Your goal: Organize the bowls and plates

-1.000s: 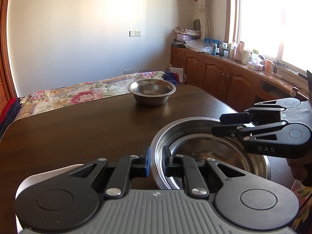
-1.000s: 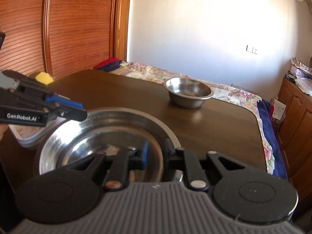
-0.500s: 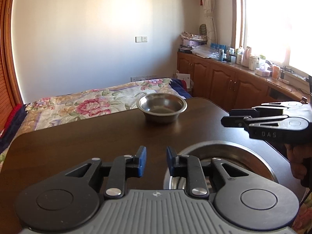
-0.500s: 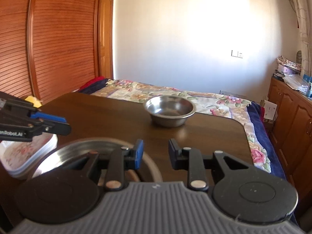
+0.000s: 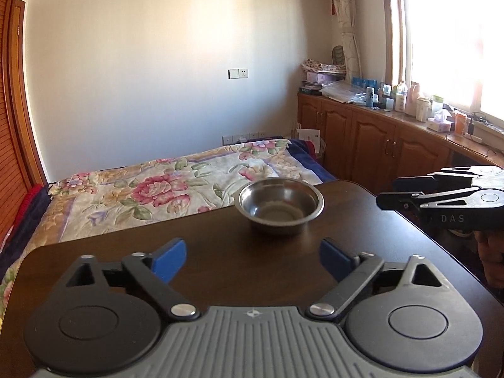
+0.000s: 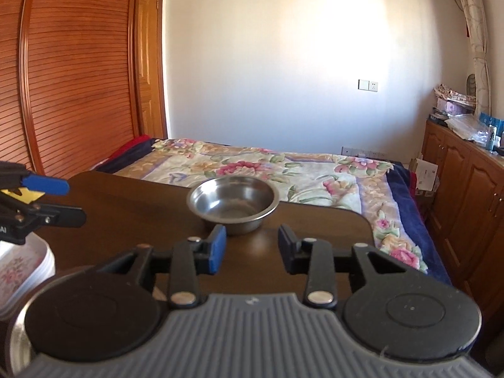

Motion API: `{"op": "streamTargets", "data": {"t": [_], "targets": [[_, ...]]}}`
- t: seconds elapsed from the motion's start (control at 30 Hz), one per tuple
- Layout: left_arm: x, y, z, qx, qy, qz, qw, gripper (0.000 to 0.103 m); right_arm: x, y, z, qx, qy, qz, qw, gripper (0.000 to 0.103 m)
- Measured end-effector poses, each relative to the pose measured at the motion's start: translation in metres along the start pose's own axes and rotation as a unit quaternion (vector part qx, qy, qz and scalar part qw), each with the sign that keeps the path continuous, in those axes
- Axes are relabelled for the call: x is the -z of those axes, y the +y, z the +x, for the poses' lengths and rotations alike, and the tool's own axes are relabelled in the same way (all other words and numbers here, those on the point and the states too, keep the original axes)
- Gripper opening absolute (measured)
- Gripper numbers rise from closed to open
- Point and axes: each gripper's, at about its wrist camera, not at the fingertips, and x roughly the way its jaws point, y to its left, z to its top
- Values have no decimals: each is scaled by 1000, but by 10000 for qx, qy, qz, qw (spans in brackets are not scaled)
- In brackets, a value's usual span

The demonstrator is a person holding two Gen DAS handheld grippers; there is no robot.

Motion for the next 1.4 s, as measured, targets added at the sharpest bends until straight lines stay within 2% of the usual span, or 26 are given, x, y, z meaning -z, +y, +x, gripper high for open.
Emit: {"op": "streamTargets", "data": {"t": [0.07,0.13,0.3,0.47,0.5,0.6,0.73,0.93,1.03,1.1,1.13,1.2,1.4], "targets": [[-7,-2,9,18,51,105,9999,95,-2,-4,4,1,-13,24,10000,43],[-13,-1,15,34,24,119,9999,95,-5,-7,9,-35,-16,60,10000,55],[-26,6,33,125,-5,11,9999,96,-17,-10,24,-39,-79,4,10000,72],[-34,9,55,181,77,113,9997,96,-23,-16,41,-74,-52,-12,10000,87],[-34,9,60,177,93,141,9997,96,-25,-18,45,-56,-52,-10,10000,93],[-35,9,74,116,165,184,9996,96,-26,-24,56,-9,-49,61,10000,99],[-33,14,94,99,308,88,9994,96,-24,-30,75,20,39,182,9998,99],[-34,17,118,109,428,57,9990,96,-17,-37,100,-243,102,629,9977,98],[-34,20,130,229,562,-45,9981,85,-14,-34,112,-289,166,740,9967,93],[-35,20,137,232,622,-62,9978,80,-12,-33,119,-264,235,745,9966,86],[-35,20,139,219,643,-57,9977,73,-10,-33,122,-269,273,776,9962,84],[-36,20,145,202,703,-64,9973,64,-7,-31,127,-292,378,824,9954,72],[-35,24,154,240,796,-159,9964,58,-3,-29,132,-500,552,940,9928,55]]}}
